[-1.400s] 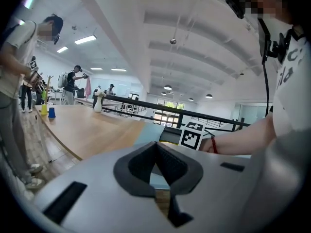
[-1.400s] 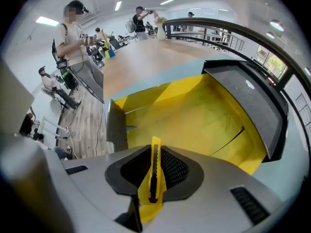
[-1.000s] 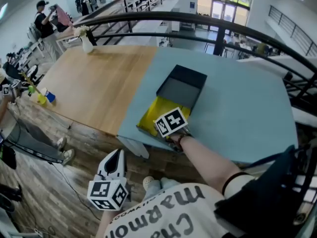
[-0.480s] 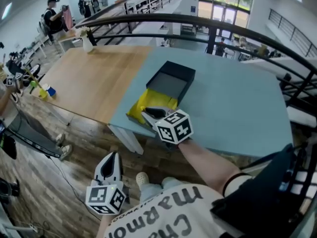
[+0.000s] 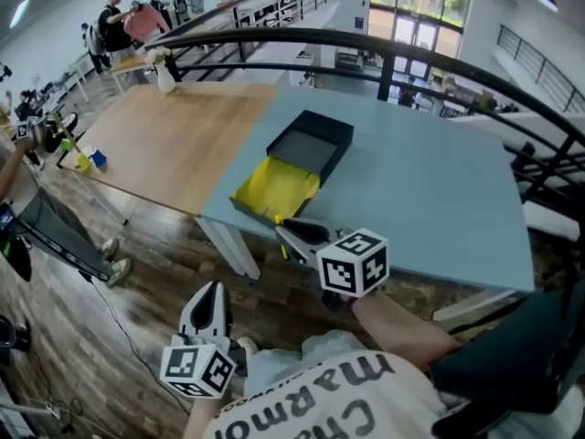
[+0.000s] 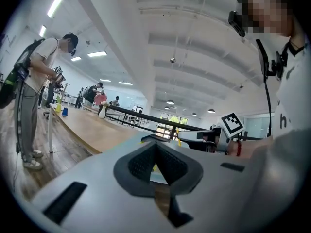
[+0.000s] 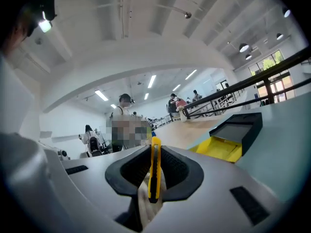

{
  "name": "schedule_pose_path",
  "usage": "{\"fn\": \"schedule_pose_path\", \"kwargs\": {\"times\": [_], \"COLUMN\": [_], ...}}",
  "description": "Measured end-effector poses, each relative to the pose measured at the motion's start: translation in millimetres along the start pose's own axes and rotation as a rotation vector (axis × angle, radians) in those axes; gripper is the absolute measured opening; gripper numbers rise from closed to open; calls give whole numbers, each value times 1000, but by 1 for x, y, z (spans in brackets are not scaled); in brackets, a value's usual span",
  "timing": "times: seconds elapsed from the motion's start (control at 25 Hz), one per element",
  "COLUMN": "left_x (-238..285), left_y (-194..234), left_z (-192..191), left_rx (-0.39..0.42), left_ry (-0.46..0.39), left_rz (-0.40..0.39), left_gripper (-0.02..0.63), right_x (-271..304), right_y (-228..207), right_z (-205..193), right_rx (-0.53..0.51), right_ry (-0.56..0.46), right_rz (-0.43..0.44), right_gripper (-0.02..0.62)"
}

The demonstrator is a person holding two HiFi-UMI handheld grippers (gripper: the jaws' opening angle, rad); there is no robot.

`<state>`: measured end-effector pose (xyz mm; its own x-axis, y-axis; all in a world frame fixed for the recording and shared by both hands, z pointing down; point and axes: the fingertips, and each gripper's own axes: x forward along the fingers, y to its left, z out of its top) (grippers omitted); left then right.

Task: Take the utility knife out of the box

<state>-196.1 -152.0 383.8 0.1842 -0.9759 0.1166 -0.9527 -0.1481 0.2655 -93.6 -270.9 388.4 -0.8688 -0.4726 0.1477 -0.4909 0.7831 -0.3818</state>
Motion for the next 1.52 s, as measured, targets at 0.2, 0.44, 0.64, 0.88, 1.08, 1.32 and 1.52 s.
{"fn": "schedule_pose_path", "kwargs": {"times": [0.2, 0.44, 0.64, 0.88, 1.08, 1.32, 1.52], "left_x": [-13, -70, -104, -113, -114, -116, -126], "left_y": [13, 20, 73, 79, 76, 69, 61], "left_z": [-10, -8, -14, -23, -32, -41, -48], "left_rx": [4, 30, 17, 13, 4, -17, -18], "left_ry": [36, 116, 159, 181, 196, 222, 238], "left_rz": [-69, -165, -159, -247, -303, -366, -383], "left_gripper": [2, 2, 2, 2, 2, 2, 2], "right_x": [-6, -21, 1, -11, -27, -45, -56], "right_y": [15, 60, 98, 135, 145, 147, 150], "right_z": [-17, -21, -42, -74, -93, -101, -111], "right_rx": [43, 129, 214, 302, 337, 355, 352], "right_ry": [4, -57, -102, -120, -132, -148, -129], "right_rz": [-68, -162, -171, -203, -270, -347, -374], "right_gripper": [81, 83, 83, 83, 83, 83, 81]}}
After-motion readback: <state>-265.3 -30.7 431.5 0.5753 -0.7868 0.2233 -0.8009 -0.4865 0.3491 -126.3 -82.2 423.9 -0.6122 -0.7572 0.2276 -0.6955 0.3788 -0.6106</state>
